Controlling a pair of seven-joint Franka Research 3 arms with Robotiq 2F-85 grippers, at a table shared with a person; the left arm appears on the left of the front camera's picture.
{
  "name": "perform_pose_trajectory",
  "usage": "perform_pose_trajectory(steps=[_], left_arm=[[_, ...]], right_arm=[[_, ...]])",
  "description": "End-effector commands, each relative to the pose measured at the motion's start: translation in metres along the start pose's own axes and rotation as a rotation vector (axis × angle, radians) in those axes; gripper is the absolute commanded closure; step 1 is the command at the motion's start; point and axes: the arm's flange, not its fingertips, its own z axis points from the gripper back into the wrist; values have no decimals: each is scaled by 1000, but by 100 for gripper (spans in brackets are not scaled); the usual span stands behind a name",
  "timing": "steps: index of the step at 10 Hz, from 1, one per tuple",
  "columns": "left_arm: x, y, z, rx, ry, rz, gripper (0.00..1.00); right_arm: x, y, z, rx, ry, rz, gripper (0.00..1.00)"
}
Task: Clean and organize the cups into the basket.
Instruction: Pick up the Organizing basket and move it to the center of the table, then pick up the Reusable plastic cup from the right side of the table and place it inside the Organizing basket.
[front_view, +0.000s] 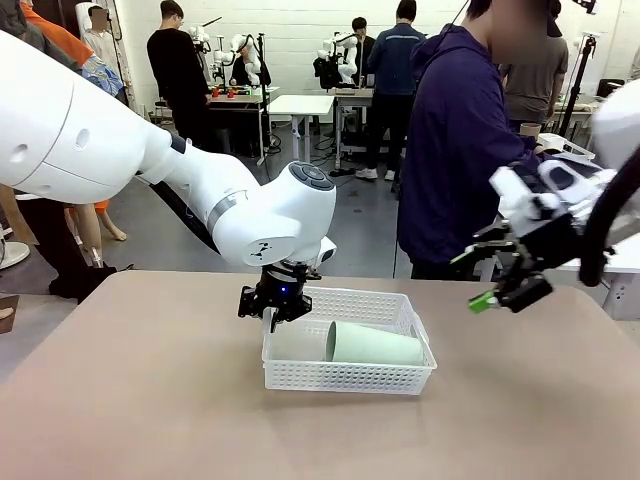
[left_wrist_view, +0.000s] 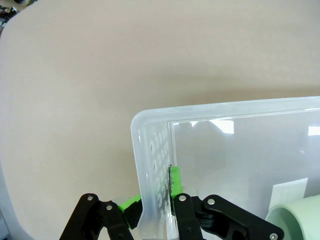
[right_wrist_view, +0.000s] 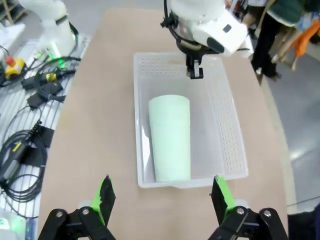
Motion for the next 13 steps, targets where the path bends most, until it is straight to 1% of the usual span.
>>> perform_pose_trajectory(steps=[1,3,5,6,7,8,9,10,13], left_arm=[[-1,0,-1,1,2,2,100],[-1,0,-1,1,2,2,100],[-1,0,-1,1,2,2,100],[-1,0,-1,1,2,2,100],[-1,0,-1,1,2,2,100],[-1,0,-1,1,2,2,100],[-1,0,-1,1,2,2,100],[-1,0,-1,1,2,2,100],[-1,0,-1,1,2,2,100]], right_arm=[[-51,-5,24,25,-158,-28,0],[-101,-4,45,35,-276,-67,0],[-142,5,59,27,-363,-78,0],[-157,11,62,14,-385,-91,0],[-167,19,65,-8,-392,-106,0],[-168,26,69,-38,-385,-117,0],[-161,32,71,-106,-351,-144,0],[-175,26,69,9,-359,-125,0],[-175,26,69,9,-359,-125,0]])
